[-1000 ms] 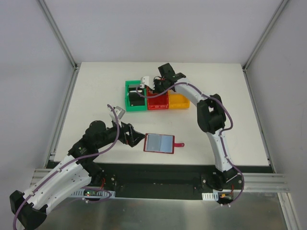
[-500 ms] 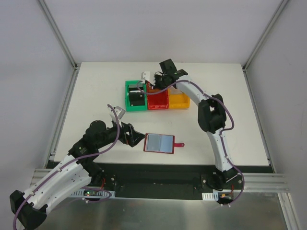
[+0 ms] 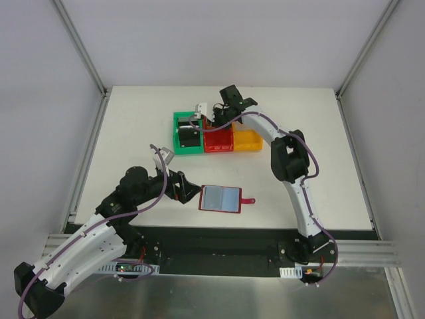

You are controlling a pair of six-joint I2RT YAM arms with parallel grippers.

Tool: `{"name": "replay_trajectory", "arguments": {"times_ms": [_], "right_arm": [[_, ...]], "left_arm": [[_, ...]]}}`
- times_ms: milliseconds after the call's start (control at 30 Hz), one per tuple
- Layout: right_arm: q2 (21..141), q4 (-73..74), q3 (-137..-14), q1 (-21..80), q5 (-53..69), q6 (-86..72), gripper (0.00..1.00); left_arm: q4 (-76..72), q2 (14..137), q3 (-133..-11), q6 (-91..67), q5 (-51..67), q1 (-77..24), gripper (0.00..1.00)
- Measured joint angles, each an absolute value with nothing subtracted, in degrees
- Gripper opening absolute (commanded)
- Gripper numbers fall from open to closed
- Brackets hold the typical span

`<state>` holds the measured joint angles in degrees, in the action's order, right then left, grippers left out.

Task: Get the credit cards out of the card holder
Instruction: Place the credit card in the storage box.

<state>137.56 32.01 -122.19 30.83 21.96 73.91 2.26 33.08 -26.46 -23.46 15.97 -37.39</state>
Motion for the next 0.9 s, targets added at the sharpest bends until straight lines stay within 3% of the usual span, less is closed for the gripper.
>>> {"name": "replay_trajectory", "arguments": {"times_ms": [733, 800, 900], "right_arm": [[137.99, 32.1, -122.78, 30.79, 20.95, 73.49, 0.0], [138.1, 31.62, -122.78, 30.79, 20.78, 73.47, 0.03], [138.12, 31.03, -122.78, 30.79, 20.4, 73.08, 0.14]], "left_arm": [[2.24, 33.39, -26.46, -23.46, 15.99, -37.39, 0.99], [2.17, 33.39, -26.46, -23.49, 15.99, -37.39, 0.99], [1.69, 33.43, -26.46, -23.46, 15.99, -37.39, 0.99]]}}
